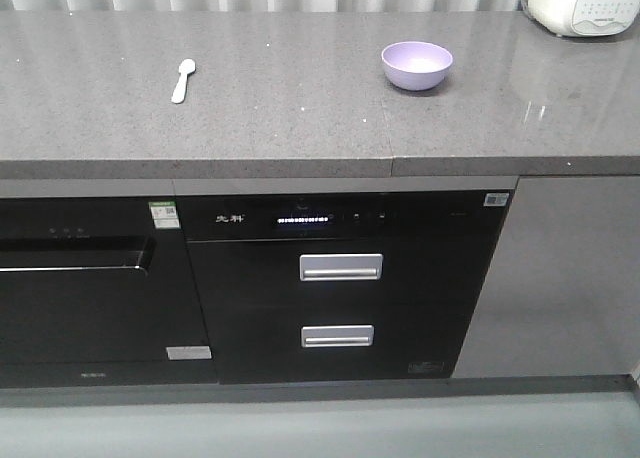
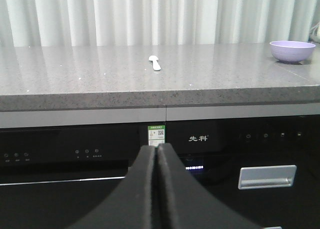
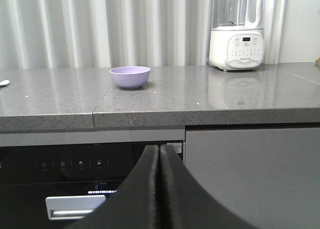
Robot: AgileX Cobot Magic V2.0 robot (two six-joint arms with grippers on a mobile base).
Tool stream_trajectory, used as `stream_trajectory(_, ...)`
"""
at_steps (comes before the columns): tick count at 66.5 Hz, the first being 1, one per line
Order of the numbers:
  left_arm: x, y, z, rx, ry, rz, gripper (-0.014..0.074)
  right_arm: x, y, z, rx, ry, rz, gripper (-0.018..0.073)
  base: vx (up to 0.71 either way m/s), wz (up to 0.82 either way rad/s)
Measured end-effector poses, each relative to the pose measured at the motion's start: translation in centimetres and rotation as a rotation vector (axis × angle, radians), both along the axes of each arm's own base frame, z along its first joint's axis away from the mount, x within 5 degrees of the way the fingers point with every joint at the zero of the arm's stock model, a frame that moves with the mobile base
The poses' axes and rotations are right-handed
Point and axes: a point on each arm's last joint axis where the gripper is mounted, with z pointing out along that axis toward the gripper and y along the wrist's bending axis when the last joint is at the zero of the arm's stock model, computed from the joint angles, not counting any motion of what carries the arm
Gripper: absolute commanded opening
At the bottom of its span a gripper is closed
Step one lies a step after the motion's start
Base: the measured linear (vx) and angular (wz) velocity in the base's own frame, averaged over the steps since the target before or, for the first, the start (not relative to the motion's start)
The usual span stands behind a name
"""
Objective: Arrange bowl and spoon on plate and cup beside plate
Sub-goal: 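Approach the counter edge and stop facing the spoon and bowl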
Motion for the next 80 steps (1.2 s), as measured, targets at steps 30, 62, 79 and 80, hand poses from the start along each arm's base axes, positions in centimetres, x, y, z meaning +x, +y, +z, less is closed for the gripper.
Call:
stream_trajectory(30, 0.00, 0.00, 0.00, 0.000, 0.000, 0.000, -0.0006, 0.00, 0.00, 0.00, 0.000, 0.000, 0.000, -0.0006, 0.20, -0.01)
stream_trajectory(62, 0.00, 0.00, 0.00, 0.000, 0.000, 0.000, -0.0006, 0.00, 0.00, 0.00, 0.000, 0.000, 0.000, -0.0006, 0.15, 0.00)
stream_trajectory(79, 0.00, 0.00, 0.00, 0.000, 0.000, 0.000, -0.0006, 0.00, 0.00, 0.00, 0.000, 0.000, 0.000, -0.0006, 0.13, 0.00)
stream_trajectory(80, 0.00, 0.00, 0.00, 0.000, 0.000, 0.000, -0.0006, 0.00, 0.00, 0.00, 0.000, 0.000, 0.000, -0.0006, 0.13, 0.01)
